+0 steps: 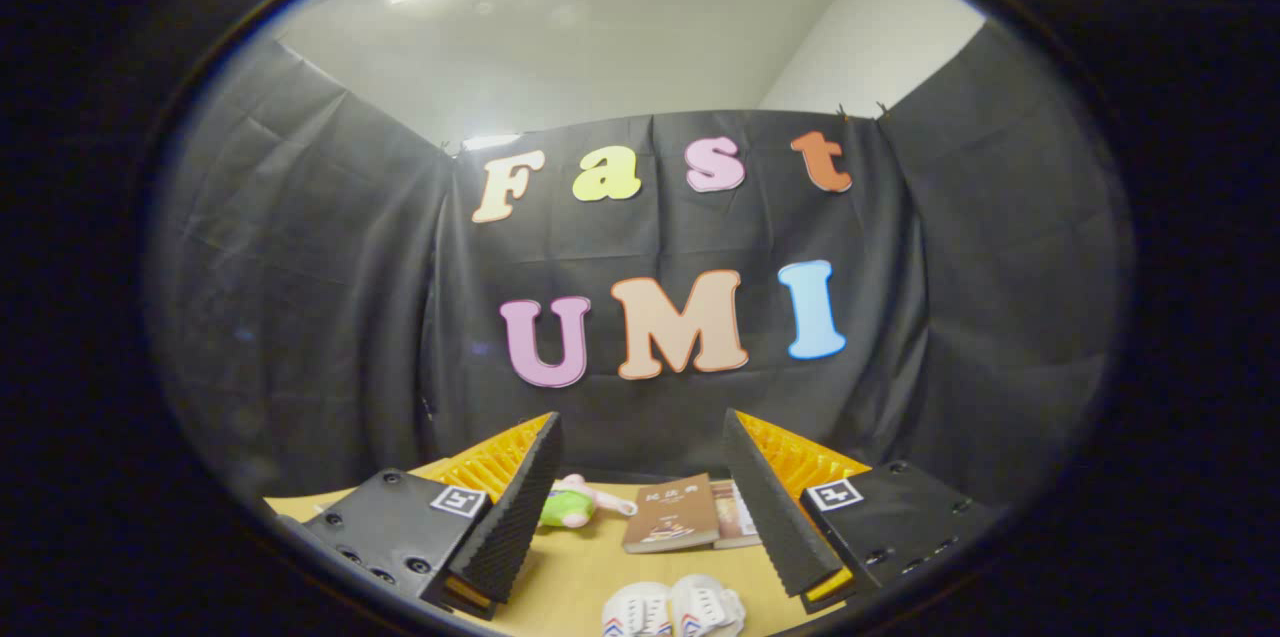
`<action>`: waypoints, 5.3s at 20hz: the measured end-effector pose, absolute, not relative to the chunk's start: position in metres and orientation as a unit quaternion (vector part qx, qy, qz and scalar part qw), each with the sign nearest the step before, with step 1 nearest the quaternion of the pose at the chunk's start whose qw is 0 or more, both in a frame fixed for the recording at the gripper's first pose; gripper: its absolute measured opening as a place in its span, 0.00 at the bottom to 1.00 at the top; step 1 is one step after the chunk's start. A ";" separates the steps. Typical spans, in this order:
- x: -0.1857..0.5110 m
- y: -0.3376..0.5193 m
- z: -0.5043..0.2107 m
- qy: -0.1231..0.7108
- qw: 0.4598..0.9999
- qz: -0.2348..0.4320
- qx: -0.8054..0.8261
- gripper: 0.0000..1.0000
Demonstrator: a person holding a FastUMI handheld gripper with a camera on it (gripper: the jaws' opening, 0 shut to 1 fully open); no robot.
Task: Open the storage box then place both shoes into the box .Put the left shoe in first, then the right shoe, with the right side of both shoes facing outward in a uniform manner.
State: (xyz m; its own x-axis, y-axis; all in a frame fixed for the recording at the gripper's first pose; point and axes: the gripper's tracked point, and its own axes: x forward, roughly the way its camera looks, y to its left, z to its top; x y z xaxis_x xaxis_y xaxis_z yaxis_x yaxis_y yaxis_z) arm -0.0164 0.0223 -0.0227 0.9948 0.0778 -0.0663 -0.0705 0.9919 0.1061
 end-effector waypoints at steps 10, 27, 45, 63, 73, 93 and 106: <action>-0.045 0.087 -0.114 0.178 0.933 0.100 0.296 0.99; -0.084 0.183 -0.253 0.317 0.669 0.096 0.665 0.99; -0.075 0.204 -0.275 0.317 0.586 0.056 0.743 0.95; -0.062 0.238 -0.223 0.344 0.547 0.141 0.750 0.15; -0.062 0.250 -0.205 0.344 0.495 0.164 0.781 0.19; -0.039 0.274 -0.152 0.363 0.655 0.206 0.630 0.03; -0.038 0.424 -0.095 0.379 0.765 0.323 0.409 0.09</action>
State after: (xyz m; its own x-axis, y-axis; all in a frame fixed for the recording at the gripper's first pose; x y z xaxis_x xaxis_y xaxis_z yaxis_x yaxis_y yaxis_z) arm -0.0379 0.4241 -0.0951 0.5045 0.8040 -0.3149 -0.1844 0.4566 0.8704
